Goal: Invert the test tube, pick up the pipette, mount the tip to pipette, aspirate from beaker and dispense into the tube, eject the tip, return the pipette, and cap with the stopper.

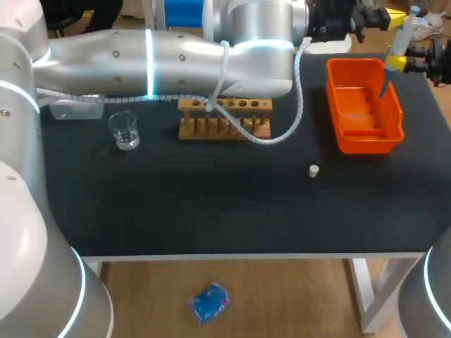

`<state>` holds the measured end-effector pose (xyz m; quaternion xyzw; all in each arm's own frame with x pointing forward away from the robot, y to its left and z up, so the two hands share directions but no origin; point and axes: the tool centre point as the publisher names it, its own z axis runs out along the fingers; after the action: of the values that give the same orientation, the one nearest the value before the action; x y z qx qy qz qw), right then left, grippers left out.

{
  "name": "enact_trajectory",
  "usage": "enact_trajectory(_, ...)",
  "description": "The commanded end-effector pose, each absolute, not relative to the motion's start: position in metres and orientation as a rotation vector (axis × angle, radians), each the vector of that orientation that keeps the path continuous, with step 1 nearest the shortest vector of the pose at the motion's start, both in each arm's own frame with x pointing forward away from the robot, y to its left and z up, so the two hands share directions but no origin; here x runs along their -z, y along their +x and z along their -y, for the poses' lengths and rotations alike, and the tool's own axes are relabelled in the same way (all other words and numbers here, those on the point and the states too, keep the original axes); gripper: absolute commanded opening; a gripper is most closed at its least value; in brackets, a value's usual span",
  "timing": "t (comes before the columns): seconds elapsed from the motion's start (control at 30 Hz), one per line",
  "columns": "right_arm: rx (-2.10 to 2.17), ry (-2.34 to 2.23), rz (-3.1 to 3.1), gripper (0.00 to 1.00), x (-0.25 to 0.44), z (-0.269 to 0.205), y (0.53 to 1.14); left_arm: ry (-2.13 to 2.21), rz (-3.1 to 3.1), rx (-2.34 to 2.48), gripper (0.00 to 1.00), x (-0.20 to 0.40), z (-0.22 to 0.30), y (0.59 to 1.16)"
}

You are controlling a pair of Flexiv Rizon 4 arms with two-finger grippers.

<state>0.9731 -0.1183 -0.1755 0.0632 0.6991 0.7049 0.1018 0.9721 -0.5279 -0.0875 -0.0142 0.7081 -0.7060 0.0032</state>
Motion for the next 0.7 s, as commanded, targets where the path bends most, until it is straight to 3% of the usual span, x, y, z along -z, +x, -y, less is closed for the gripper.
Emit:
enact_trajectory(0.03, -2.082, 0.183, -2.071, 0.0, 0.166, 0.118, 0.975, -0.05, -2.22, 2.208, 0.0, 0.098, 0.532, 0.971)
enact_trajectory(0.7, -2.082, 0.183, -2.071, 0.0, 0.166, 0.118, 0.975, 0.083, -2.156, 2.158, 0.0, 0.048, 0.518, 0.979)
